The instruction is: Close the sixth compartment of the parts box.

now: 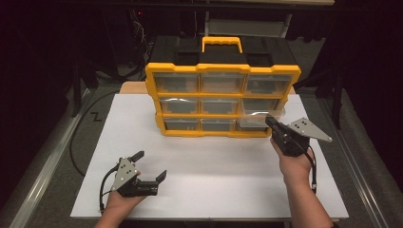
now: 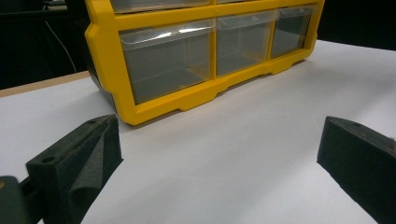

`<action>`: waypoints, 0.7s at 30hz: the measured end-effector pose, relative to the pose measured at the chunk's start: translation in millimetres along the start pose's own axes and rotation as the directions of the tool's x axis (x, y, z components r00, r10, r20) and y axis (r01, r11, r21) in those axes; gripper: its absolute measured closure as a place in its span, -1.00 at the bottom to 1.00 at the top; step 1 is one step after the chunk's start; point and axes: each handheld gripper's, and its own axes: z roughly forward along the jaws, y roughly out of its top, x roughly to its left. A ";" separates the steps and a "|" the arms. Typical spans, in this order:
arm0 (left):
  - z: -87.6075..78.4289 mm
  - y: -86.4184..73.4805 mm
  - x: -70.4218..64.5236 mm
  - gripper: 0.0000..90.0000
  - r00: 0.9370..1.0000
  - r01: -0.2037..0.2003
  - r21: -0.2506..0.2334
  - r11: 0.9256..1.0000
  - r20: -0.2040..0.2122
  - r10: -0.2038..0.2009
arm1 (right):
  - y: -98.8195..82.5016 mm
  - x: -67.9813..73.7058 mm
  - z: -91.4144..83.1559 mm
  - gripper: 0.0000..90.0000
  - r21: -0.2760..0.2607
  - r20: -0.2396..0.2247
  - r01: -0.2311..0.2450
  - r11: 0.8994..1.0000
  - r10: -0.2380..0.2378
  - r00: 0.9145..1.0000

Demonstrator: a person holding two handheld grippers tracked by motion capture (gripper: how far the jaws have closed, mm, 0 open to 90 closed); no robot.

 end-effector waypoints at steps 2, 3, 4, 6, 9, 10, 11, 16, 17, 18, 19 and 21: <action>0.1 -0.1 0.0 -0.99 1.000 0.000 0.001 1.000 0.000 0.000 | 0.5 -2.5 3.2 1.00 0.004 0.009 -0.001 1.000 0.001 1.000; 0.1 -0.1 0.0 -0.99 1.000 0.000 0.001 1.000 0.000 0.000 | 0.8 -3.3 5.2 1.00 0.004 0.013 0.006 1.000 -0.006 1.000; 0.1 -0.1 0.1 -0.99 1.000 0.000 0.001 1.000 0.000 0.000 | 1.4 -4.1 7.1 1.00 0.007 0.016 0.010 1.000 -0.010 1.000; 0.2 -0.2 0.2 -0.99 1.000 0.000 0.002 1.000 0.000 0.000 | 2.9 -5.2 10.7 1.00 0.012 0.022 0.014 1.000 -0.014 1.000; 0.2 -0.4 0.4 -0.99 1.000 0.002 0.003 1.000 -0.001 -0.002 | 5.5 -6.2 16.0 1.00 0.018 0.033 0.020 1.000 -0.020 0.999; 0.1 -0.4 0.5 -0.99 1.000 0.002 0.003 1.000 -0.001 -0.002 | 6.3 -6.6 17.8 1.00 0.020 0.036 0.022 1.000 -0.023 0.999; 0.0 -0.5 0.6 -0.99 1.000 0.004 0.002 1.000 -0.001 -0.004 | 6.9 -7.1 19.4 1.00 0.021 0.037 0.023 1.000 -0.024 0.999; -0.9 -0.9 1.2 -0.99 1.000 0.007 0.002 1.000 -0.002 -0.007 | 9.5 -9.5 27.6 1.00 0.033 0.053 0.024 0.999 -0.026 0.998; -1.1 -0.9 1.3 -0.99 1.000 0.008 0.001 1.000 -0.003 -0.008 | 9.9 -10.0 29.4 1.00 0.034 0.055 0.024 0.999 -0.026 0.998; -1.2 -1.0 1.5 -0.99 1.000 0.009 0.001 1.000 -0.004 -0.009 | 10.5 -10.5 30.8 1.00 0.040 0.057 0.022 0.999 -0.024 0.998; -1.3 -1.0 1.7 -0.99 1.000 0.009 0.001 1.000 -0.004 -0.009 | 11.0 -11.1 32.5 1.00 0.040 0.059 0.024 0.999 -0.026 0.998; -1.5 -1.1 1.9 -0.99 1.000 0.008 0.002 1.000 -0.004 -0.008 | 11.9 -11.9 35.3 1.00 0.045 0.063 0.021 0.999 -0.024 0.998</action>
